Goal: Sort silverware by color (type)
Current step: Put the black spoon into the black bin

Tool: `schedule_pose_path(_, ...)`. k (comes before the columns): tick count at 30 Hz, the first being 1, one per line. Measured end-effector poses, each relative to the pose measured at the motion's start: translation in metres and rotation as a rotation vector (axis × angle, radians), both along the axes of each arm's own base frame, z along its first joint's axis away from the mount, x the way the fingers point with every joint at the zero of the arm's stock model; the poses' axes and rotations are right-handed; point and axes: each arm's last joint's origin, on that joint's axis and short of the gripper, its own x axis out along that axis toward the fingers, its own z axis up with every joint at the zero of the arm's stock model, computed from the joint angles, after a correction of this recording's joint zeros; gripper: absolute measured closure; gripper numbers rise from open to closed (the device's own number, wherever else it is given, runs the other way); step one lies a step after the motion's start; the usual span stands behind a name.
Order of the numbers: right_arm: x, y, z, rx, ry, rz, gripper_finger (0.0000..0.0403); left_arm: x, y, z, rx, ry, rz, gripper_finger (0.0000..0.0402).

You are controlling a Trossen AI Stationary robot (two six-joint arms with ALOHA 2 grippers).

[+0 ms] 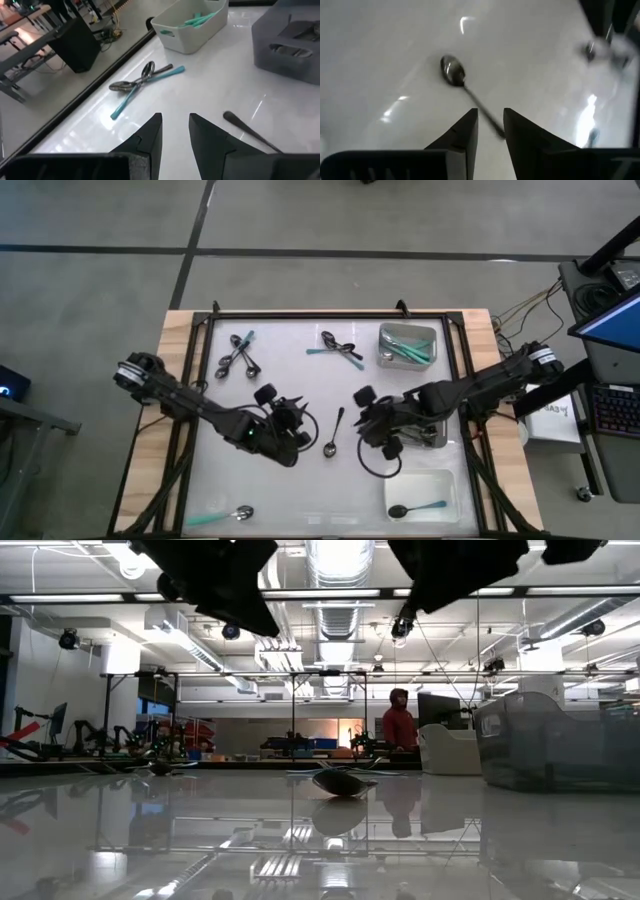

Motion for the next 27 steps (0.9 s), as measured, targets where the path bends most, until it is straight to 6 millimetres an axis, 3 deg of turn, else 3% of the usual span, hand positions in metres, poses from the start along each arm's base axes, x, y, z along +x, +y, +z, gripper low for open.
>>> schedule_pose_path(7,0.025,0.004,-0.022,-0.063,-0.048,0.083,0.0311,-0.008,-0.008,-0.002,-0.019,0.002,-0.003,0.0322)
schedule_pose_path(17,0.056,-0.004,-0.074,-0.124,0.108,0.074,0.0301,-0.014,-0.010,0.003,-0.017,0.011,-0.013,0.0322)
schedule_pose_path(27,0.074,-0.022,-0.093,-0.070,0.170,0.109,0.0307,-0.020,-0.011,0.004,-0.024,0.047,-0.030,0.0322)
